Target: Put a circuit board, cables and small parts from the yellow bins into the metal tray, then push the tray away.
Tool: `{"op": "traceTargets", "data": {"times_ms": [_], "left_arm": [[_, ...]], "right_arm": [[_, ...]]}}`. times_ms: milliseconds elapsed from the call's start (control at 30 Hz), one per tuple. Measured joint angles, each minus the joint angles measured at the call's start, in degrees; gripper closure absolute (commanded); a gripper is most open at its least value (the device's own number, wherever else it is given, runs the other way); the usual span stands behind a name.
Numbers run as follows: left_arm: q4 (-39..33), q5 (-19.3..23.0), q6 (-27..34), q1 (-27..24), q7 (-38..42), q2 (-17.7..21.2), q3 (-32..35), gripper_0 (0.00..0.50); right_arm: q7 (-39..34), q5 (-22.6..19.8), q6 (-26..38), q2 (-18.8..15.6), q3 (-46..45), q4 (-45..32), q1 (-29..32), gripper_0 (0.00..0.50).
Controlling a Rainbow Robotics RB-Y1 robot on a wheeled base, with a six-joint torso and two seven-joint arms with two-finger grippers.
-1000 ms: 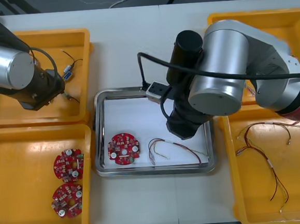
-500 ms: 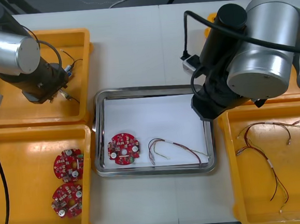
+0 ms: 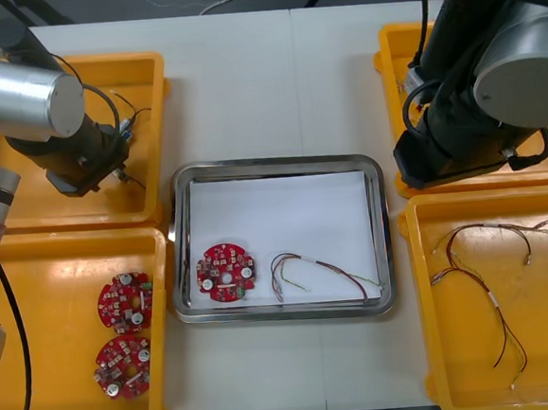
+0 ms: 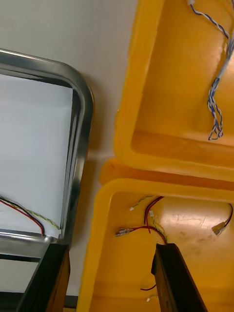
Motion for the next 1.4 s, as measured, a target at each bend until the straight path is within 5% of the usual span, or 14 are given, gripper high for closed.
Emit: {"op": "traceTargets", "data": {"times_ms": [533, 967, 1033, 1167, 1267, 1400], "left_arm": [[2.98, -0.09, 0.3, -2.36, 0.01, -2.33, 0.0, 0.0], [4.73, -0.59, -0.31, -2.76, 0.01, -2.69, 0.0, 0.038], [4.81, -0.6, -0.32, -2.76, 0.01, -2.73, 0.0, 0.093], [4.85, -0.6, -0.35, -2.76, 0.01, -2.75, 0.0, 0.338], [4.86, -0.6, -0.37, -2.77, 0.01, -2.77, 0.0, 0.47], [4.86, -0.63, -0.38, -2.79, 0.01, -2.77, 0.0, 0.5]], "right_arm": [[-0.69, -0.69, -0.24, -3.03, -5.07, 6.96, 0.0, 0.0], [1.16, 1.66, -8.65, -3.08, -5.59, 16.26, 0.0, 0.0], [4.24, 2.06, -9.68, -3.08, -5.61, 17.99, 0.0, 0.0], [10.79, 2.11, -12.04, -3.08, -5.62, 21.61, 0.0, 0.0], [11.54, 2.13, -13.86, -3.07, -5.64, 24.52, 0.0, 0.0], [13.58, 2.14, -15.42, -3.0, -5.87, 28.04, 0.0, 0.0]]}}
